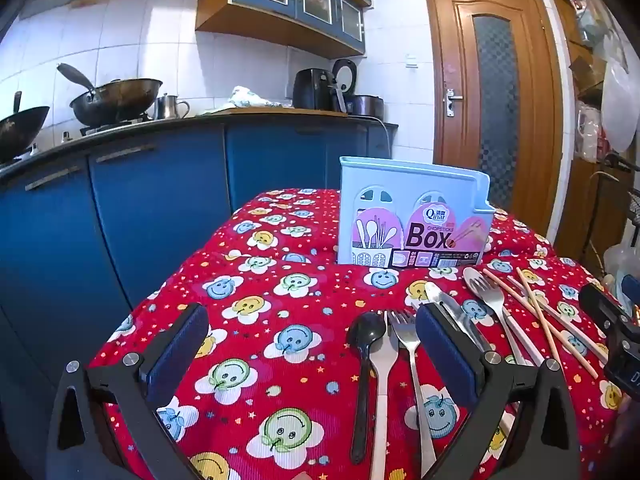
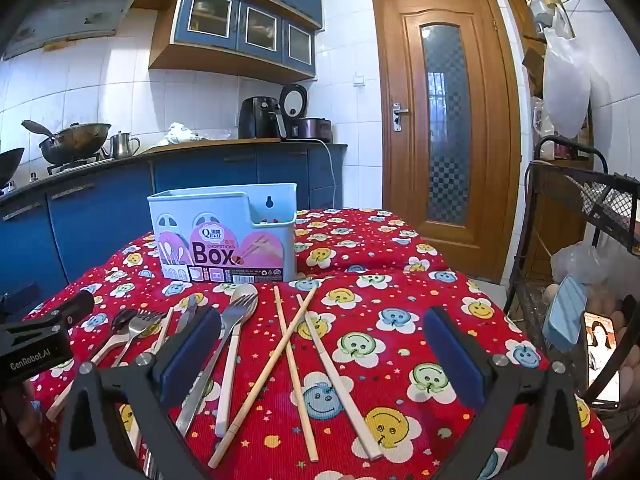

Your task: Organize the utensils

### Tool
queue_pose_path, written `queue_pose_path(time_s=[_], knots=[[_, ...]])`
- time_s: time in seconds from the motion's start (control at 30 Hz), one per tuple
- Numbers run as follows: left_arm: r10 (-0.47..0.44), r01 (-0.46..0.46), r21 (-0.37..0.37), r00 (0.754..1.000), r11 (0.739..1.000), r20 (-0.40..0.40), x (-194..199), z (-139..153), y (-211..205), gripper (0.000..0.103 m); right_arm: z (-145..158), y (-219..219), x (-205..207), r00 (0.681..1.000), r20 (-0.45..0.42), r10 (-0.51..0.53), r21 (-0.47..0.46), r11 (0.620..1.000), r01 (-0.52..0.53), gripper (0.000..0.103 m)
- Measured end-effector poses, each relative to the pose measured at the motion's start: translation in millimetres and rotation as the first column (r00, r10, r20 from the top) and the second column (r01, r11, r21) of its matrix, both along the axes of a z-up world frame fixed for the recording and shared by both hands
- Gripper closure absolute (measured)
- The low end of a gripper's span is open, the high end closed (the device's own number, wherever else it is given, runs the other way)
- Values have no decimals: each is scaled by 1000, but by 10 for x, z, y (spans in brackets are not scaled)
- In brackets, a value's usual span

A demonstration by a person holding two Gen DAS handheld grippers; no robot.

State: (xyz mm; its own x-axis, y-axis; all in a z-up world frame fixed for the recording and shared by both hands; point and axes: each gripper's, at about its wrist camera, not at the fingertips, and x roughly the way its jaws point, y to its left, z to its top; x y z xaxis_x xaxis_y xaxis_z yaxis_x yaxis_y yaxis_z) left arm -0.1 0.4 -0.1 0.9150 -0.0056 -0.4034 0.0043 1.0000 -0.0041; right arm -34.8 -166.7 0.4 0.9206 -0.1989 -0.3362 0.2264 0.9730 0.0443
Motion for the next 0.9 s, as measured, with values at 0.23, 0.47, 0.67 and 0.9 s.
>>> queue_pose_path(time_s=[0.23, 0.47, 0.67, 0.9], knots=[[0, 0, 11, 1000, 1000, 4, -3, 1, -5, 0, 0, 1, -2, 1000, -1, 0, -3, 1000, 0, 0], [0, 0, 13, 1000, 1000, 7, -2, 1, -10, 0, -1, 5, -2, 1000, -2, 0, -5, 1000, 0, 0], [0, 0, 13, 1000, 1000, 6, -3, 2, -13, 0, -2, 7, -3, 1000, -1, 0, -6, 1000, 0, 0], [-1, 0, 11, 1000, 1000, 7, -3, 1, -11, 0, -2, 8, -1, 1000, -2, 0, -7, 1000, 0, 0]])
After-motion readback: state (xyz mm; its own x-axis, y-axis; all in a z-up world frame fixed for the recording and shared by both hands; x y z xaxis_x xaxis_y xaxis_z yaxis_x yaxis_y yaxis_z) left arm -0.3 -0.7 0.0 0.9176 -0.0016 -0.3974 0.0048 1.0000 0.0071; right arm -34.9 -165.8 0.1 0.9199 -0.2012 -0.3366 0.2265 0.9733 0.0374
